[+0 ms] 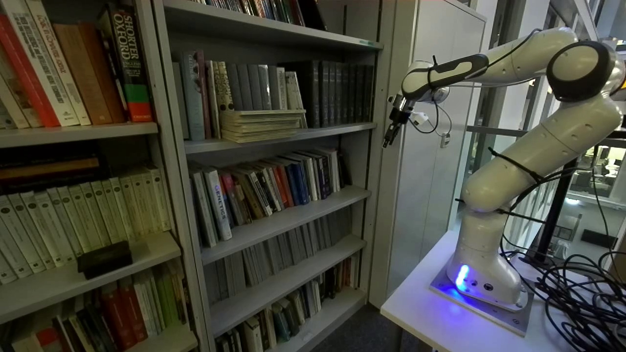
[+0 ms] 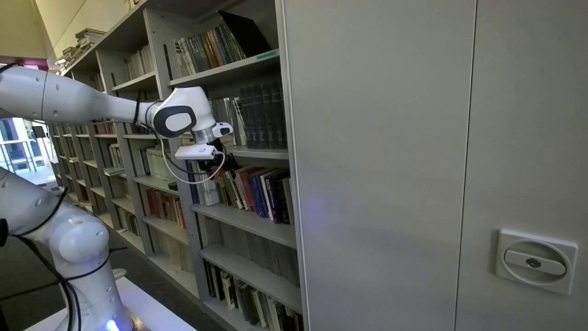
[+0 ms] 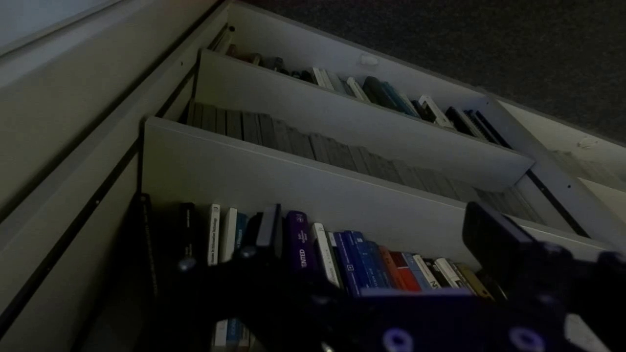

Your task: Pick up the book on top of the pile of books on the bookshelf and then put it on top of the books that are arranged on the shelf

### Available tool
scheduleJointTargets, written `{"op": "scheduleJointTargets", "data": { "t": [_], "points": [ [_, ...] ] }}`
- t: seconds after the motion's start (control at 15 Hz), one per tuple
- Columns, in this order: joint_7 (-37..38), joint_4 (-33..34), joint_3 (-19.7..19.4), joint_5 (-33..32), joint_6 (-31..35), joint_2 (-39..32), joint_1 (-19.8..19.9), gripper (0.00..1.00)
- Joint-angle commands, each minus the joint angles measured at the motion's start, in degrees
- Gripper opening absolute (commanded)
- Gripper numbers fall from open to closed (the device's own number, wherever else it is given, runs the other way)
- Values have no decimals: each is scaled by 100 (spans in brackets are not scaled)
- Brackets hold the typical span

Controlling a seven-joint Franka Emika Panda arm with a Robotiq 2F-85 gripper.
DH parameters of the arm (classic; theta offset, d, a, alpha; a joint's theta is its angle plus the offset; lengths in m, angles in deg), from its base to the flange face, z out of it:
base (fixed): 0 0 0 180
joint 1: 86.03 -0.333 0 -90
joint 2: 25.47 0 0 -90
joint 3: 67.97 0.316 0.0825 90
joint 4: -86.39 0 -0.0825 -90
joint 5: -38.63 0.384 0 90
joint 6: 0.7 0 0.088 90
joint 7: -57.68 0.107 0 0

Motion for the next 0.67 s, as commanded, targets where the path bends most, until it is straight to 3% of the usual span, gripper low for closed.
{"op": "scheduleJointTargets", "data": {
  "t": [0.0,0.27,0.33,0.6],
  "points": [
    [-19,8,32,28,-9,-9,36,100],
    [-20,8,32,27,-9,-9,36,100],
    [-190,12,121,-207,382,5,31,100],
    [-474,221,408,-733,874,-120,-52,100]
  ]
}}
